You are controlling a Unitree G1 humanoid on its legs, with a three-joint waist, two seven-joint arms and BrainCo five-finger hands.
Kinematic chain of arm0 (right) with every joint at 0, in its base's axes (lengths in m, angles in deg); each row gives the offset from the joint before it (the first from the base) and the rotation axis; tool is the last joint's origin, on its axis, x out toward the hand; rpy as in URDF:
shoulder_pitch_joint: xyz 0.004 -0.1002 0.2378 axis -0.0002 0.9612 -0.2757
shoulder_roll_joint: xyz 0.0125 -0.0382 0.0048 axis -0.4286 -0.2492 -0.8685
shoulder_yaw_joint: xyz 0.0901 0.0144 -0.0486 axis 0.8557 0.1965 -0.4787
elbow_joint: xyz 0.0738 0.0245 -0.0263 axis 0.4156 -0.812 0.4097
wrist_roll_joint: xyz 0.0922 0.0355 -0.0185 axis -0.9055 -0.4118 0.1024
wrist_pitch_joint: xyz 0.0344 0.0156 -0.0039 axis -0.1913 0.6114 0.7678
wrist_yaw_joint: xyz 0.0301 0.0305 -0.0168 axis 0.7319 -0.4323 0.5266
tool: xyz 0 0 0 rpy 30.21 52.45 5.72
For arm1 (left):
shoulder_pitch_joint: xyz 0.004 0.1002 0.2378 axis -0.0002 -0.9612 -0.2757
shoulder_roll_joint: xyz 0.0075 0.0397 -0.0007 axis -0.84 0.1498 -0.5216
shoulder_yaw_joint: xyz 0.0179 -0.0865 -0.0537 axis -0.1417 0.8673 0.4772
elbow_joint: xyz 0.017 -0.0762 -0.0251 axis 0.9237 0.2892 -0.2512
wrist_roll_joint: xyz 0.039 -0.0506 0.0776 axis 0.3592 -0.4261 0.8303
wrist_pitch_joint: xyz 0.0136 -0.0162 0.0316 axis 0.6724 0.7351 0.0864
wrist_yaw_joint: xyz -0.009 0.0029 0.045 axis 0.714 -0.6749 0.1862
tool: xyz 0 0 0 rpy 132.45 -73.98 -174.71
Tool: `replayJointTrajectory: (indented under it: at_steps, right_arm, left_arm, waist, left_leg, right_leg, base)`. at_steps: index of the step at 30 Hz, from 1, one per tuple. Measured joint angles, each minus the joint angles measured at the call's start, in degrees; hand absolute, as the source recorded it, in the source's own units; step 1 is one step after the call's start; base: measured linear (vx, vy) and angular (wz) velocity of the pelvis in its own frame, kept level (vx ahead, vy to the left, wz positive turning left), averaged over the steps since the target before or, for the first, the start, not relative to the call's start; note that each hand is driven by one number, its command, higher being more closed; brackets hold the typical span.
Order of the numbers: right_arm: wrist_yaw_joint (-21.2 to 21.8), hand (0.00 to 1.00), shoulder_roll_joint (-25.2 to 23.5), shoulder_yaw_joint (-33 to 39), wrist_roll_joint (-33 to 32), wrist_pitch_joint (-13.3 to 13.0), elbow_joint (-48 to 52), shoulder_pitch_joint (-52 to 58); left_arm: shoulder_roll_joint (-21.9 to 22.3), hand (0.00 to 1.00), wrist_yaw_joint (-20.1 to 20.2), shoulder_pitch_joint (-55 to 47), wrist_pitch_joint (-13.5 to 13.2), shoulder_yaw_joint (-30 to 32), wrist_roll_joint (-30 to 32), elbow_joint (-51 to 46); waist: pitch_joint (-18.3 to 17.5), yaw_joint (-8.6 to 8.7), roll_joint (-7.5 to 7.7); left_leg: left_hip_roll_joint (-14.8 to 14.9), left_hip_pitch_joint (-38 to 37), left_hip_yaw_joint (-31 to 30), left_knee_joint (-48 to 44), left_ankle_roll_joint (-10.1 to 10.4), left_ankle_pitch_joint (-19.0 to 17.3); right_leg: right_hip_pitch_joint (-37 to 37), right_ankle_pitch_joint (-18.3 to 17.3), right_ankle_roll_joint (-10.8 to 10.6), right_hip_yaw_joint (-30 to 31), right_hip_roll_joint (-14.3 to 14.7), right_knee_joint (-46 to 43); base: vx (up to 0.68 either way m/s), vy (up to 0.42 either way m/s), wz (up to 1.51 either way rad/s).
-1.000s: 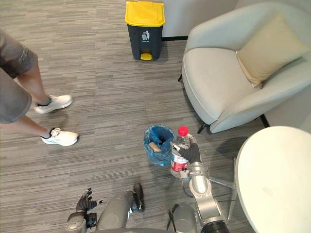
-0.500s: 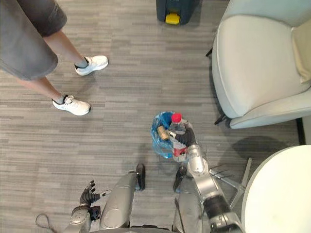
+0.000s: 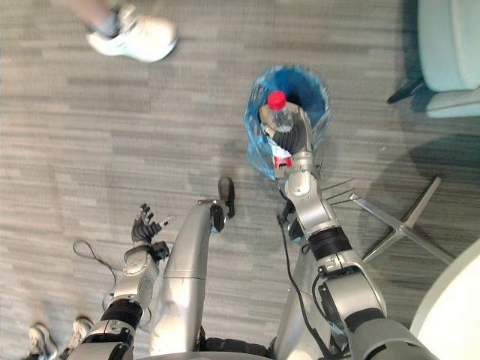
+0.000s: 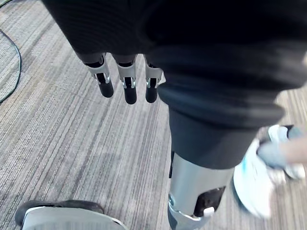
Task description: Gather rubbish on tea table into small bin, then transfer packed bag to large trash can.
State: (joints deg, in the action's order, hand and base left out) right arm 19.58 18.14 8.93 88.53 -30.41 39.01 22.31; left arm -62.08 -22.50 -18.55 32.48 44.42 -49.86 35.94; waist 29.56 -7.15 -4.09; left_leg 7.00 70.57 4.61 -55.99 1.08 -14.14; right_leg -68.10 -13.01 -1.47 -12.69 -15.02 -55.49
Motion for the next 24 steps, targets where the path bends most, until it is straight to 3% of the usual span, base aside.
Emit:
replayJointTrajectory:
  at_steps: [7,17,18,24]
  right_arm:
    - [-2.5,1.00,2.2,-1.2,0.0,1.2,0.0,-5.0]
    - [-3.9,1.00,5.4,-1.3,-0.1,1.2,-0.6,-9.7]
    - [-3.9,0.00,5.4,-1.3,-0.1,1.2,-0.6,-9.8]
    - [-4.2,0.00,5.5,-1.5,0.4,1.2,-0.2,-10.6]
  left_arm:
    - [0.4,0.00,-1.0,-0.3,-0.2,1.0,-1.3,-3.5]
    - [0.3,0.00,-0.8,-0.3,-0.9,1.0,-1.2,-4.6]
    - [0.3,0.00,-0.8,-0.3,-1.0,1.0,-1.2,-4.7]
    - [0.2,0.00,-0.8,-0.3,-1.0,1.0,-1.2,-4.7]
  waist:
    - [0.0,-0.05,0.08]
    - [0.3,0.19,0.45]
    - [0.3,0.20,0.46]
    - [0.3,0.43,0.57]
  left_leg:
    - [1.0,5.4,0.2,-1.4,0.3,0.8]
    - [1.0,5.7,0.3,0.9,0.2,2.4]
    - [0.9,5.7,0.2,1.2,0.2,2.6]
    - [0.9,5.5,0.2,3.5,0.7,4.1]
  right_leg:
    - [-5.2,-0.1,0.4,-0.5,-0.4,-2.0]
    - [-5.8,0.1,0.6,-1.3,-0.7,-1.0]
    - [-5.8,0.1,0.6,-1.4,-0.7,-0.8]
    - [-5.8,0.7,1.5,-1.9,-0.5,0.6]
  base:
    - [-0.08,-0.027,0.05]
    - [-0.05,-0.004,0.03]
    - [-0.06,-0.014,0.07]
    - [-0.06,-0.016,0.03]
